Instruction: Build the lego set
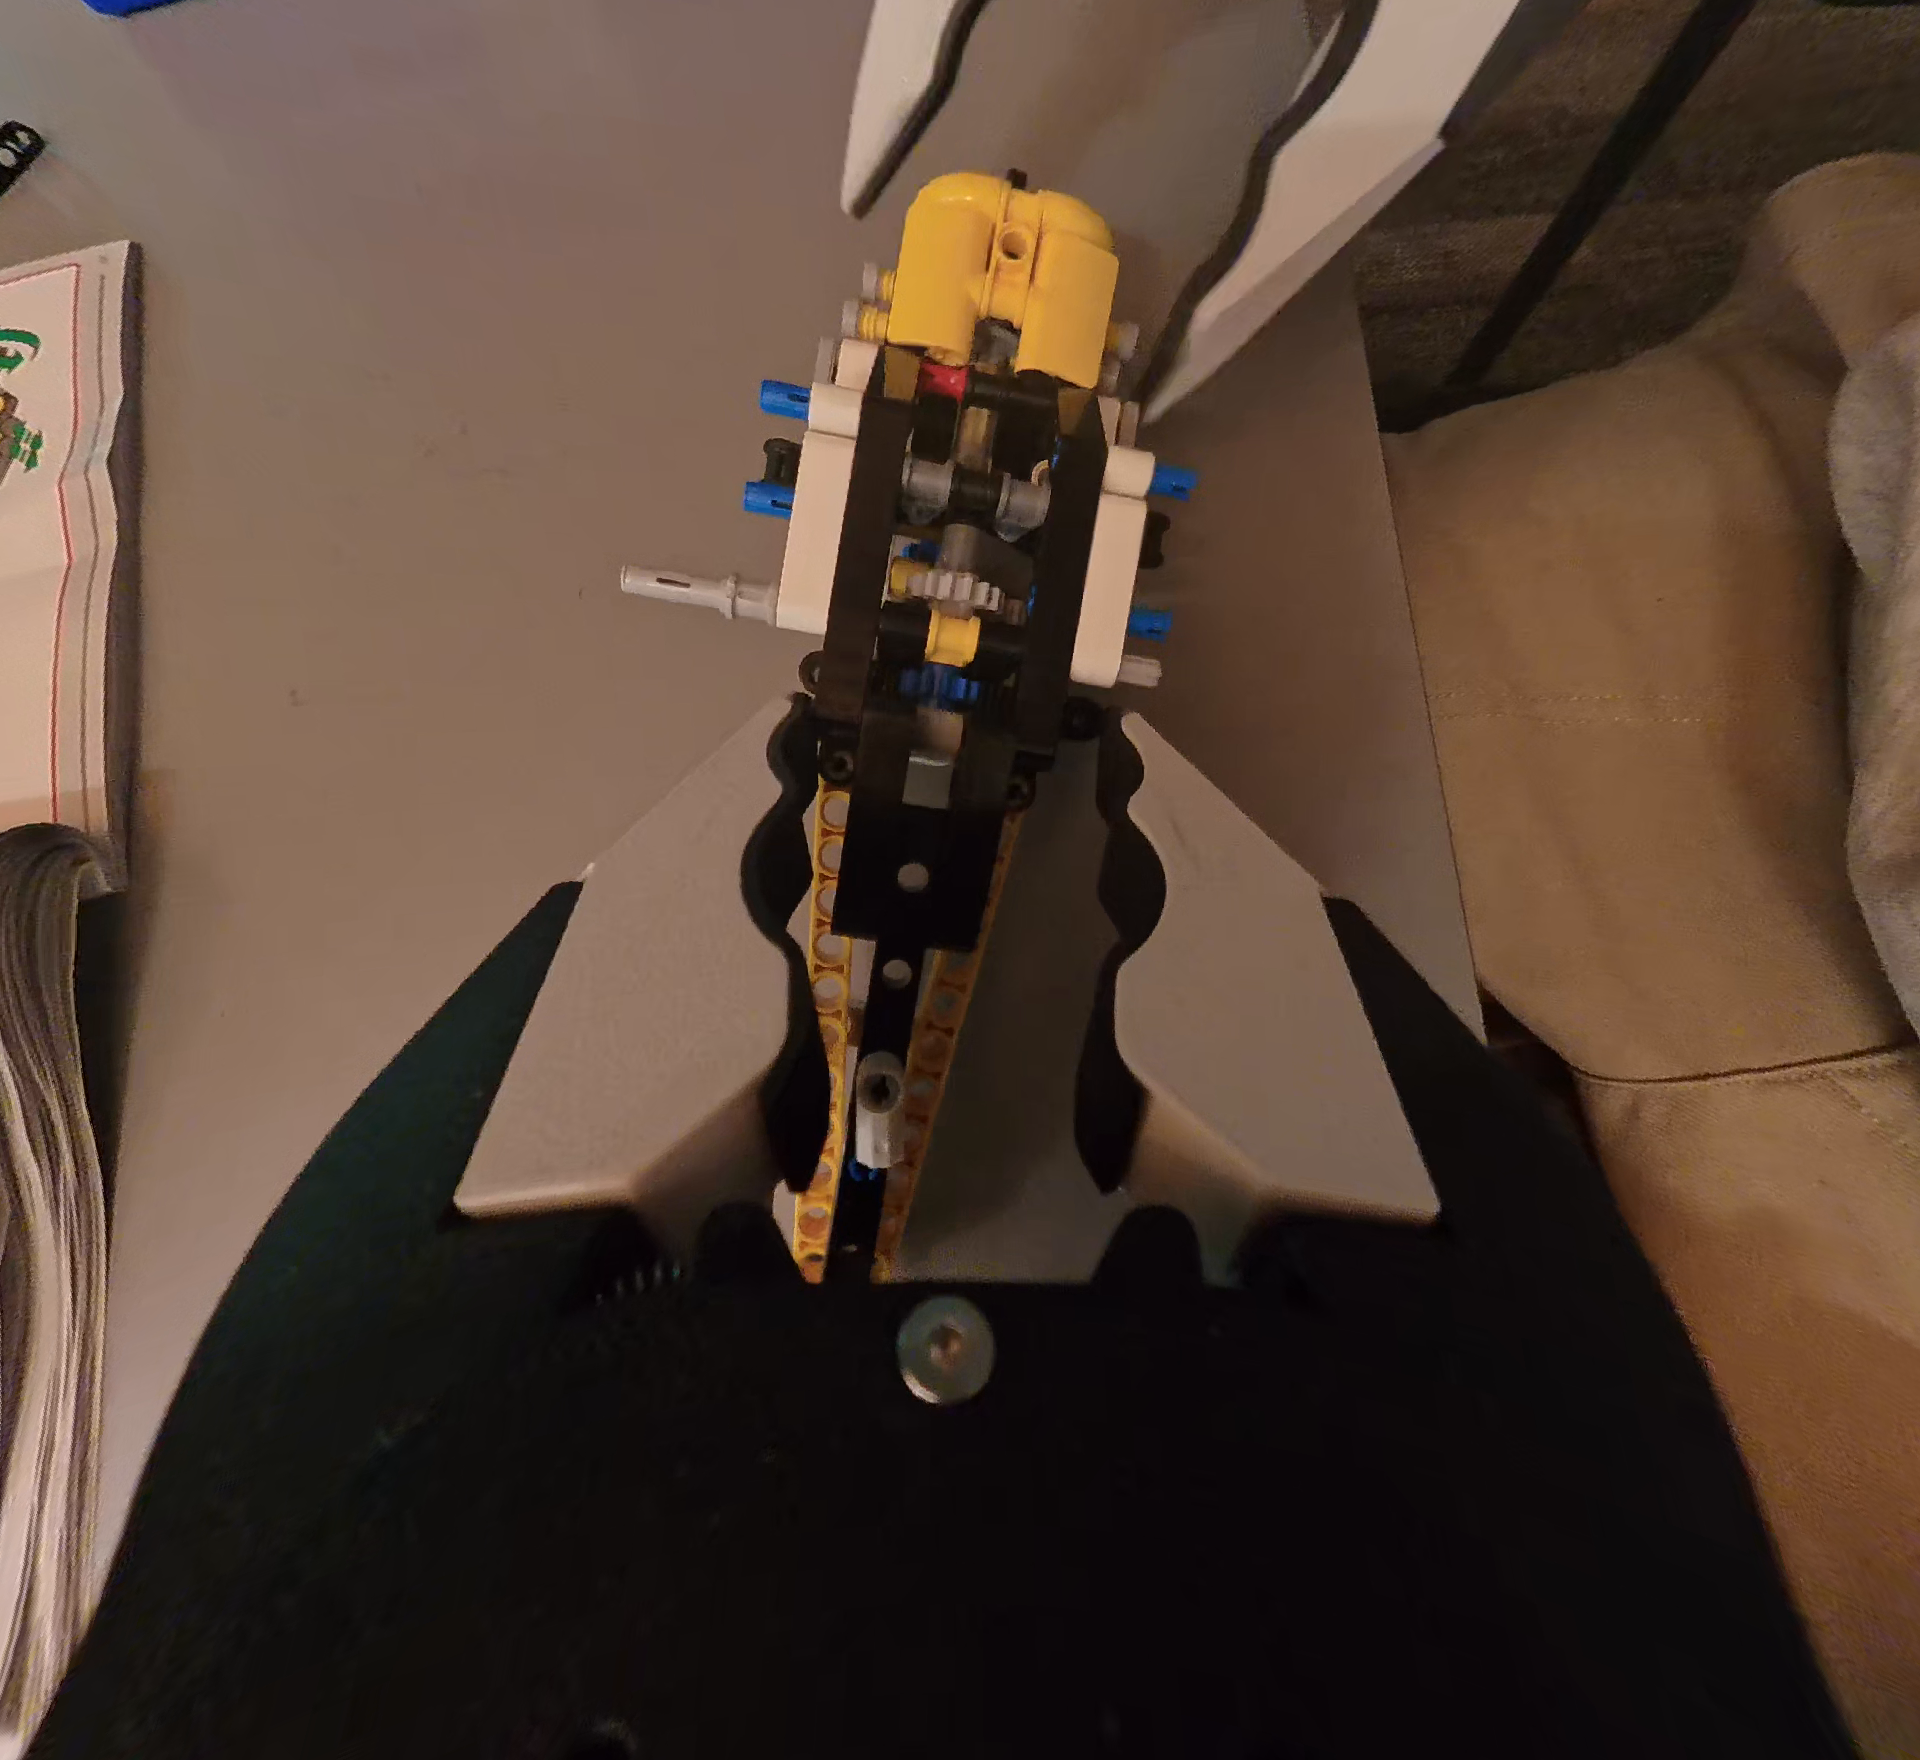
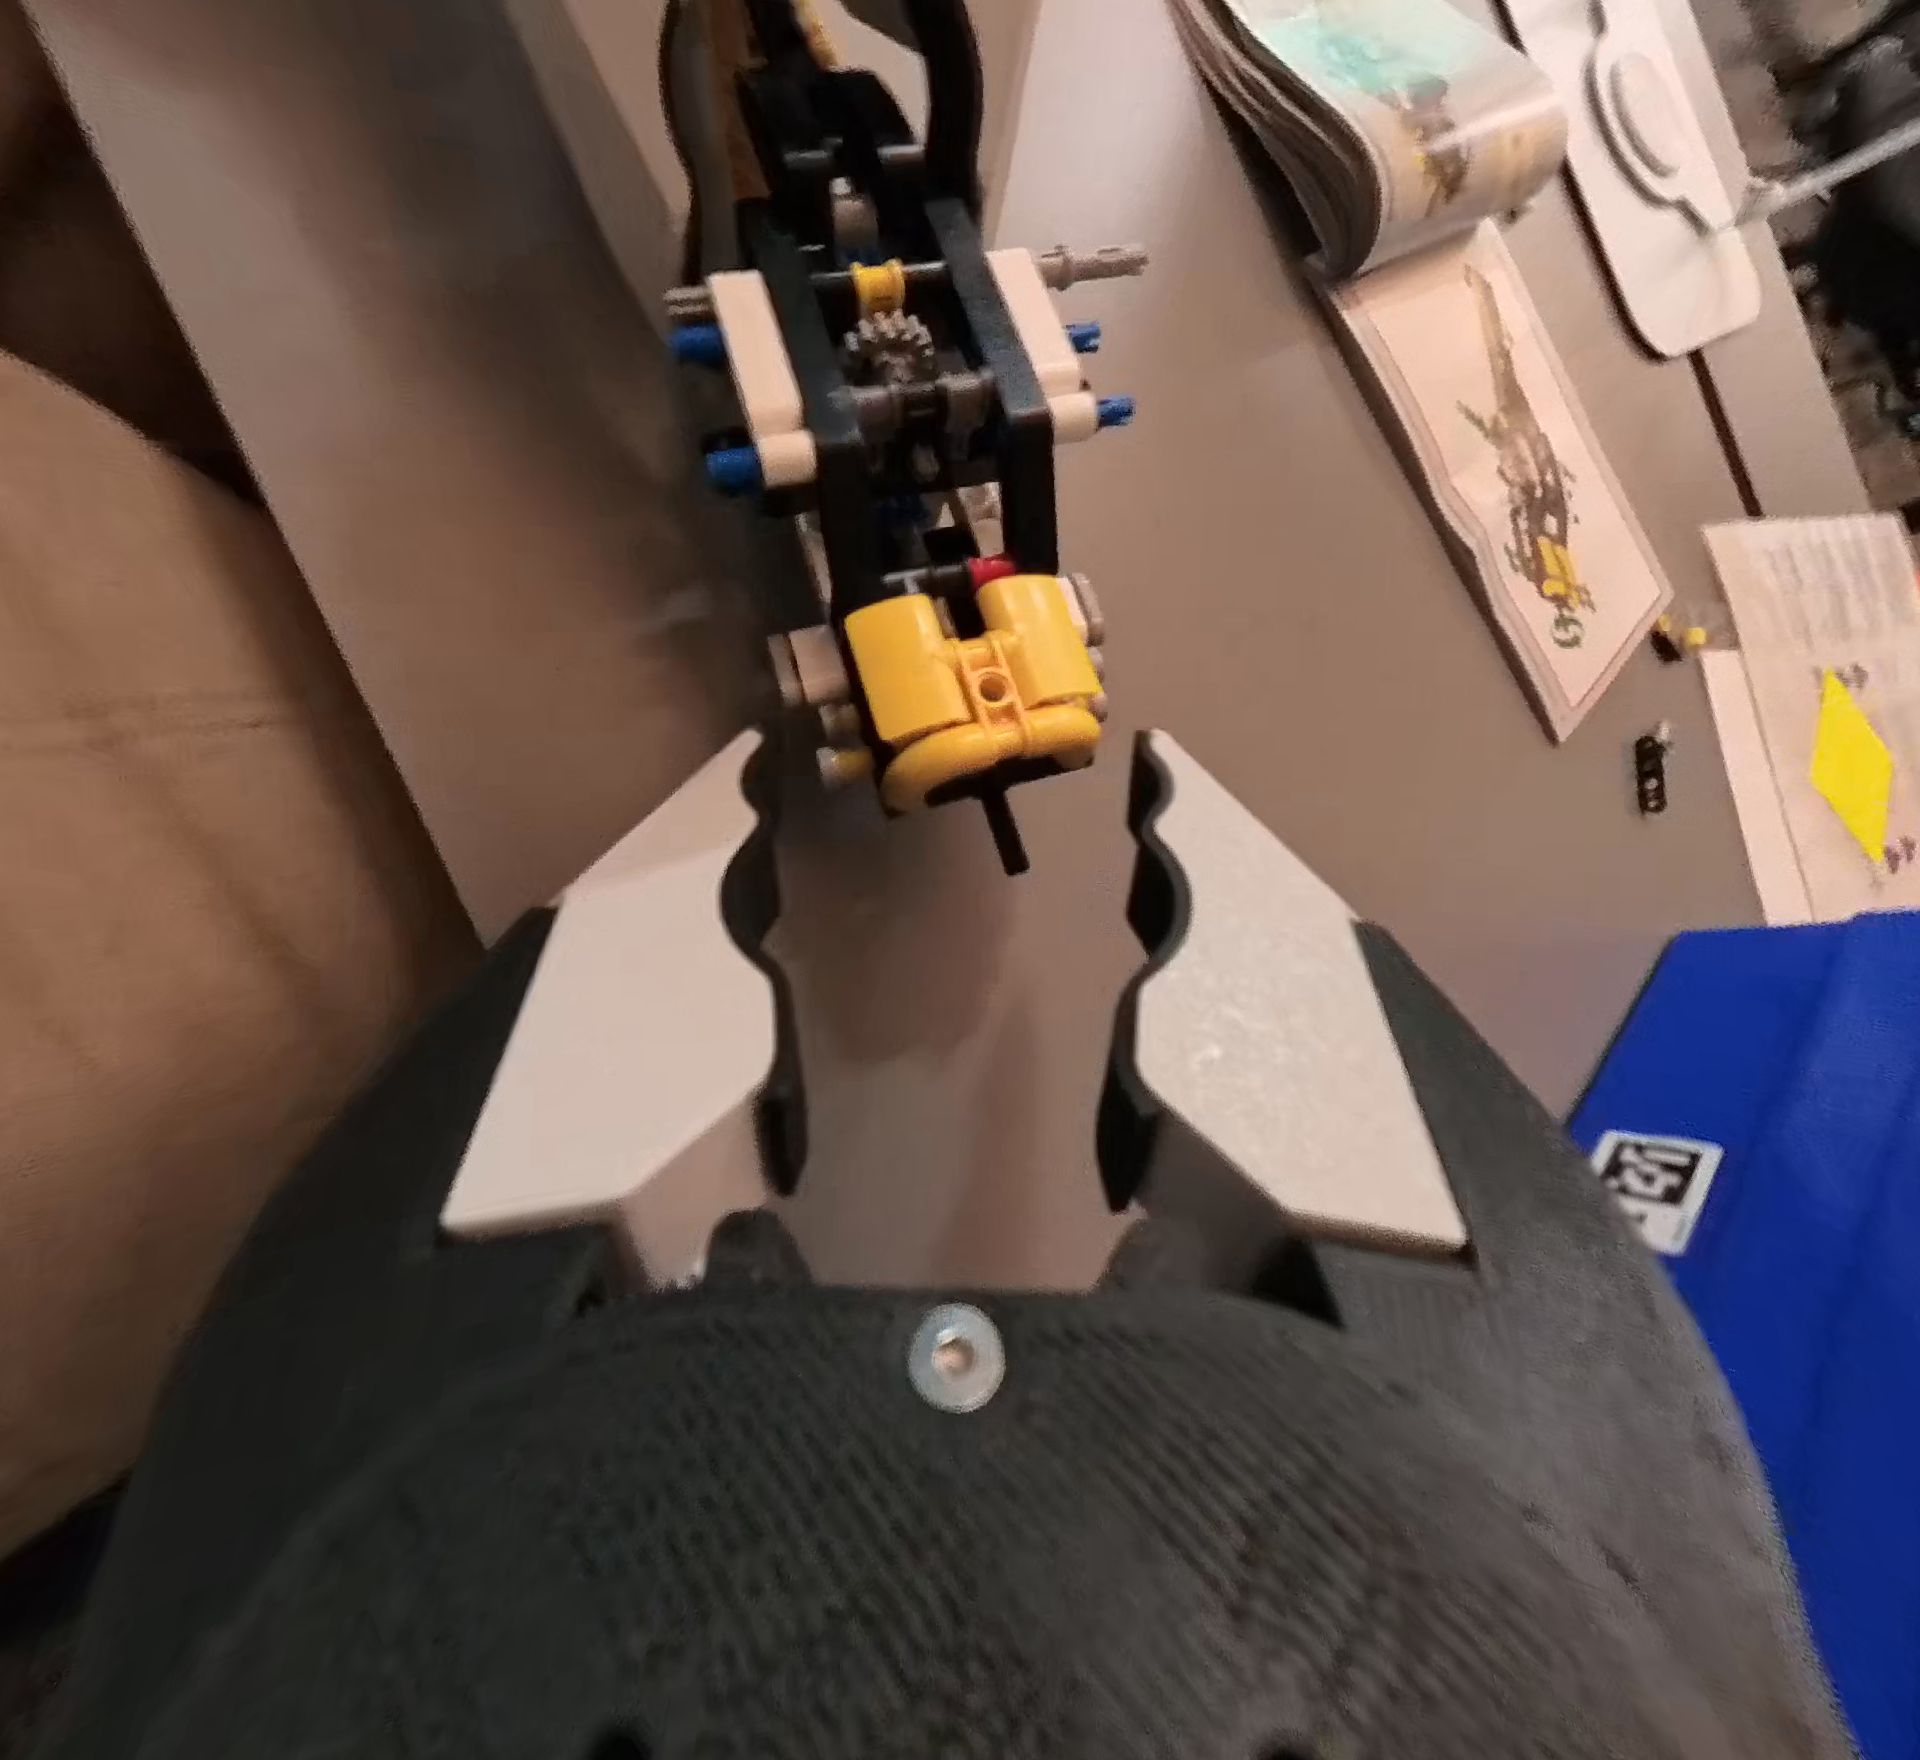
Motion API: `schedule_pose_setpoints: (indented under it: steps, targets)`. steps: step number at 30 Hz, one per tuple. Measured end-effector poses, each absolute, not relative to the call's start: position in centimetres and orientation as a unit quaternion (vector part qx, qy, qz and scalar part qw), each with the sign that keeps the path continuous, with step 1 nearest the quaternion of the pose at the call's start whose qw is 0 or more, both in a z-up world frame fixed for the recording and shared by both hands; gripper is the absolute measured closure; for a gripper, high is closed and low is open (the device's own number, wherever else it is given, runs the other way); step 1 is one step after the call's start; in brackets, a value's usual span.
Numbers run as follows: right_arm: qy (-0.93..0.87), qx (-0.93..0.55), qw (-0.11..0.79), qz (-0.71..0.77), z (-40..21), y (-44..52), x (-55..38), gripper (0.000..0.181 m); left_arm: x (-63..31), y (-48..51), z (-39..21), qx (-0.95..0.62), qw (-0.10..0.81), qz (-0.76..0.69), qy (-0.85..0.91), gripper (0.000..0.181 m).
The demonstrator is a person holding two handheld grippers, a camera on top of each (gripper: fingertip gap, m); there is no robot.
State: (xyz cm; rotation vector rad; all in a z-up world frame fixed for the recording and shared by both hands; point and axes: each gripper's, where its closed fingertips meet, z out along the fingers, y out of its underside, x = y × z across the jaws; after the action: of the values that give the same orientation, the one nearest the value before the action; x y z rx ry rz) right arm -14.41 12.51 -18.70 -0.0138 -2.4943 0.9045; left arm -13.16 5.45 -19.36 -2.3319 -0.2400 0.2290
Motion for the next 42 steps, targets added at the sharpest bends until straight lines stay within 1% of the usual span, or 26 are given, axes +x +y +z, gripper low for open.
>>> schedule_pose_setpoints:
  steps: [1, 3, 8, 14, 19, 23, 42]
  targets:
    - [-0.914, 0.013, 0.237, 0.328, -18.8, 12.6, -14.3, 0.112, -13.1, 5.4, -19.4, -0.915, 0.382, 0.09, -0.094, 0.127]
    - [-0.919, 0.045, 0.221, 0.325, -19.1, 12.7, -14.4, 0.109, -13.1, 5.4, -19.4, -0.915, 0.383, 0.089, -0.093, 0.127]
    - [-0.917, 0.083, 0.12, 0.371, -18.7, 12.0, -13.4, 0.103, -13.0, 5.3, -19.4, -0.916, 0.381, 0.089, -0.091, 0.127]
    - [-0.919, 0.137, 0.08, 0.36, -18.6, 12.1, -13.2, 0.106, -13.0, 5.3, -19.3, -0.915, 0.384, 0.084, -0.093, 0.127]
    - [-0.928, 0.178, 0.061, 0.322, -18.6, 12.3, -13.4, 0.113, -13.0, 5.3, -19.3, -0.915, 0.384, 0.083, -0.094, 0.127]
    - [-0.933, 0.189, 0.04, 0.305, -18.5, 12.4, -13.7, 0.129, -12.8, 5.4, -19.3, -0.914, 0.386, 0.078, -0.094, 0.127]
    - [-0.937, 0.175, 0.031, 0.301, -18.6, 12.5, -13.7, 0.13, -12.7, 5.5, -19.2, -0.914, 0.386, 0.076, -0.097, 0.127]
